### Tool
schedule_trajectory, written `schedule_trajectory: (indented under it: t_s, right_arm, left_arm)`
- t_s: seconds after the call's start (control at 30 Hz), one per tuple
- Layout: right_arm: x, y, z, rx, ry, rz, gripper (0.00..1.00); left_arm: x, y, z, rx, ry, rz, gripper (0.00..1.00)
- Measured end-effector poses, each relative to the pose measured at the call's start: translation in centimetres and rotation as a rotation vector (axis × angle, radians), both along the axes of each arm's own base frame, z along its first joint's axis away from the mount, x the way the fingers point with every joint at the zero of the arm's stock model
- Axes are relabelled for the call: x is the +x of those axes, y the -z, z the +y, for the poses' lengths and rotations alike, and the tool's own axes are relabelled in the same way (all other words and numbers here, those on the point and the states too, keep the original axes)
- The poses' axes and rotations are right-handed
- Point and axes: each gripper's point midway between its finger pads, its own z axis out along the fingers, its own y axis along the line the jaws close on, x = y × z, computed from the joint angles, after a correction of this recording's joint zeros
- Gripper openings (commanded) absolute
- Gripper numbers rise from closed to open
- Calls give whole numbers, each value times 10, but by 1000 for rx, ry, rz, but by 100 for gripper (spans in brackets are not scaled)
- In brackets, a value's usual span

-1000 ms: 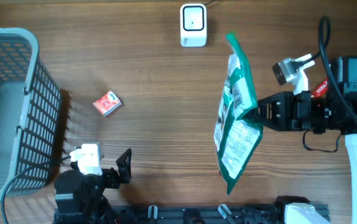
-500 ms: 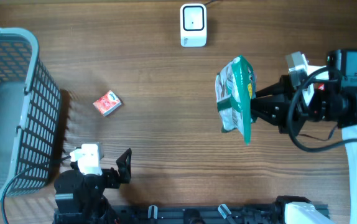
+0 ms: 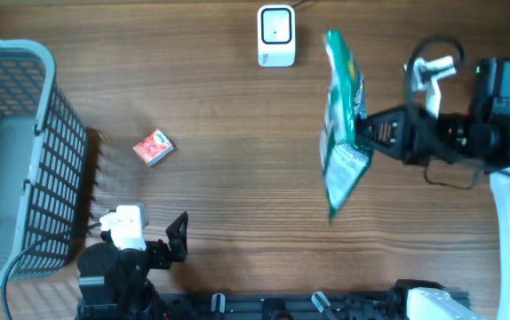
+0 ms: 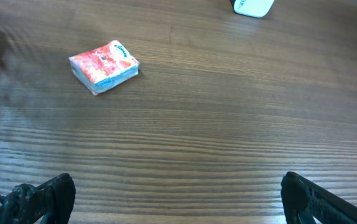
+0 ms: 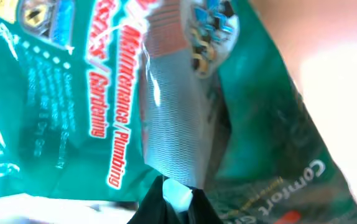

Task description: Scan the item barcode

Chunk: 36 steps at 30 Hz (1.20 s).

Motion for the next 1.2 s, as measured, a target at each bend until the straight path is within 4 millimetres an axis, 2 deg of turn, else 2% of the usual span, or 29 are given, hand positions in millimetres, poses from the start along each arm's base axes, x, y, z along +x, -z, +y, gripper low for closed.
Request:
schedule_trajectory:
  t_s: [0.07, 0.1, 0.23, 0.33, 0.47, 1.07, 1.2]
  right_arm:
    - [0, 3, -6, 64, 83, 388, 4]
    - [-2, -3, -6, 131, 87, 526, 4]
    - [-8, -18, -6, 265, 74, 865, 4]
    - [-11, -23, -6, 302, 71, 1003, 4]
    - [-23, -32, -4, 307, 74, 1036, 4]
    - [-99, -70, 7, 293, 65, 912, 4]
    - [-105, -77, 8, 290, 63, 882, 4]
  left_arm:
    - [0, 0, 0, 0, 0, -1, 100]
    - [0, 0, 0, 0, 0, 0, 100]
    - [0, 0, 0, 0, 0, 0, 100]
    - [0, 0, 0, 0, 0, 0, 100]
    - [0, 0, 0, 0, 0, 0, 100]
    - [0, 0, 0, 0, 0, -1, 100]
    - [0, 0, 0, 0, 0, 0, 100]
